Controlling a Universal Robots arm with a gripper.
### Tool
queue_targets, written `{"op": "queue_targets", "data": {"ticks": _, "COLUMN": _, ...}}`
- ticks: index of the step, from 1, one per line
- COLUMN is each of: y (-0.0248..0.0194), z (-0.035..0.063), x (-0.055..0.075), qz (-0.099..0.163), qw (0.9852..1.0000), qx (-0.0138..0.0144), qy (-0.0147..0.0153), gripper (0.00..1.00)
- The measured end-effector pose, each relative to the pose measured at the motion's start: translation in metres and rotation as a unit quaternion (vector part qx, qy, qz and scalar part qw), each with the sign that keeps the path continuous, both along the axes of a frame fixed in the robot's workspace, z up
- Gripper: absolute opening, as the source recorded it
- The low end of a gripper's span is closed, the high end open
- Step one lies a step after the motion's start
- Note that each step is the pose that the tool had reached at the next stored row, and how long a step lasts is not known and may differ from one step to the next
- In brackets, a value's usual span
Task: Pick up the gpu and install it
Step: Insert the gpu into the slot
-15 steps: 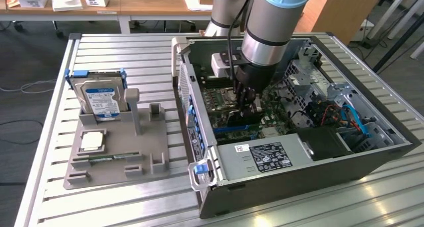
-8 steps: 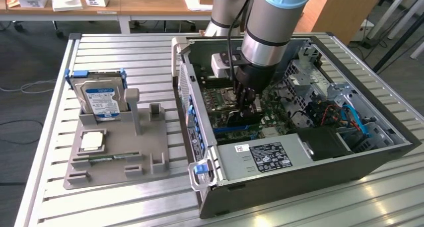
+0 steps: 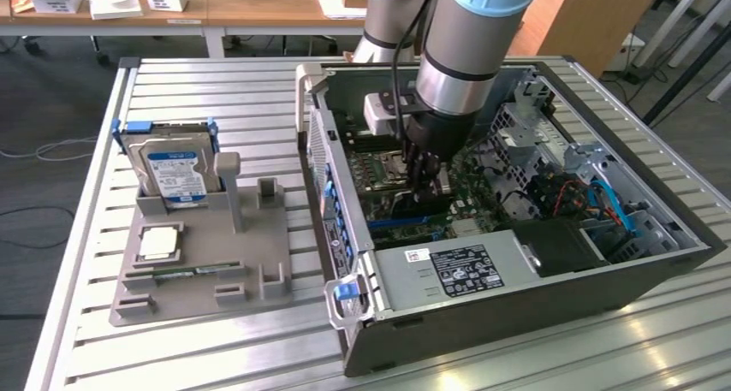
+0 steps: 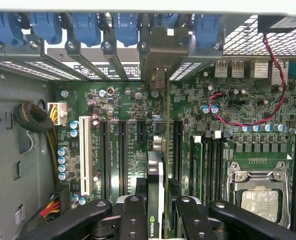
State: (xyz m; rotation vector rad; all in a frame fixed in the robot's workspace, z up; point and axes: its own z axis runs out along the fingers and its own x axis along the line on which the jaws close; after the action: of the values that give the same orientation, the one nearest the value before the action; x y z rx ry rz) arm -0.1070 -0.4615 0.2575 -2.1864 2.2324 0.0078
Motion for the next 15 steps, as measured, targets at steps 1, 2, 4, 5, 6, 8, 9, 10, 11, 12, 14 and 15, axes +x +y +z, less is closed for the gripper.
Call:
{"op": "queue_targets", "data": {"ticks": 1, "y": 0.0000, "z": -0.0014, "x": 0.0000, "qz": 0.000, "qw": 1.0000, "qx": 0.0000, "qy": 0.0000, "gripper": 0.27}}
{"op": "queue_targets", "data": {"ticks": 2, "y": 0.0000, "z": -0.0014, "x": 0.0000, "qz": 0.000, "qw": 1.0000, "qx": 0.0000, "qy": 0.0000, "gripper": 0.27}}
{"op": "queue_targets", "data": {"ticks": 4, "y": 0.0000, "z": -0.0028, "x": 0.0000, "qz": 0.000, "qw": 1.0000, "qx": 0.0000, "qy": 0.0000, "gripper": 0.27}}
{"op": "queue_targets", "data": {"ticks": 5, "y": 0.0000, "z": -0.0028, "x": 0.0000, "qz": 0.000, "qw": 1.0000, "qx": 0.0000, "qy": 0.0000, "gripper": 0.27}}
{"op": "queue_targets", "data": {"ticks": 6, "y": 0.0000, "z": -0.0029, "x": 0.0000, "qz": 0.000, "qw": 1.0000, "qx": 0.0000, "qy": 0.0000, "gripper": 0.27}}
{"op": "queue_targets", "data": {"ticks": 8, "y": 0.0000, "z": -0.0029, "x": 0.0000, "qz": 0.000, "qw": 1.0000, "qx": 0.0000, "qy": 0.0000, "gripper": 0.27}}
{"op": "queue_targets", "data": {"ticks": 9, "y": 0.0000, "z": -0.0029, "x": 0.0000, "qz": 0.000, "qw": 1.0000, "qx": 0.0000, "qy": 0.0000, "gripper": 0.27}}
{"op": "queue_targets", "data": {"ticks": 10, "y": 0.0000, "z": -0.0030, "x": 0.0000, "qz": 0.000, "qw": 1.0000, "qx": 0.0000, "qy": 0.0000, "gripper": 0.27}}
{"op": "queue_targets", "data": {"ticks": 11, "y": 0.0000, "z": -0.0030, "x": 0.0000, "qz": 0.000, "qw": 1.0000, "qx": 0.0000, "qy": 0.0000, "gripper": 0.27}}
{"op": "queue_targets", "data": {"ticks": 12, "y": 0.0000, "z": -0.0030, "x": 0.0000, "qz": 0.000, "qw": 1.0000, "qx": 0.0000, "qy": 0.0000, "gripper": 0.27}}
{"op": "queue_targets", "data": {"ticks": 14, "y": 0.0001, "z": -0.0021, "x": 0.0000, "qz": 0.000, "qw": 1.0000, "qx": 0.0002, "qy": -0.0001, "gripper": 0.27}}
{"op": "queue_targets", "data": {"ticks": 15, "y": 0.0000, "z": -0.0013, "x": 0.0000, "qz": 0.000, "qw": 1.0000, "qx": 0.0001, "qy": -0.0001, "gripper": 0.27}}
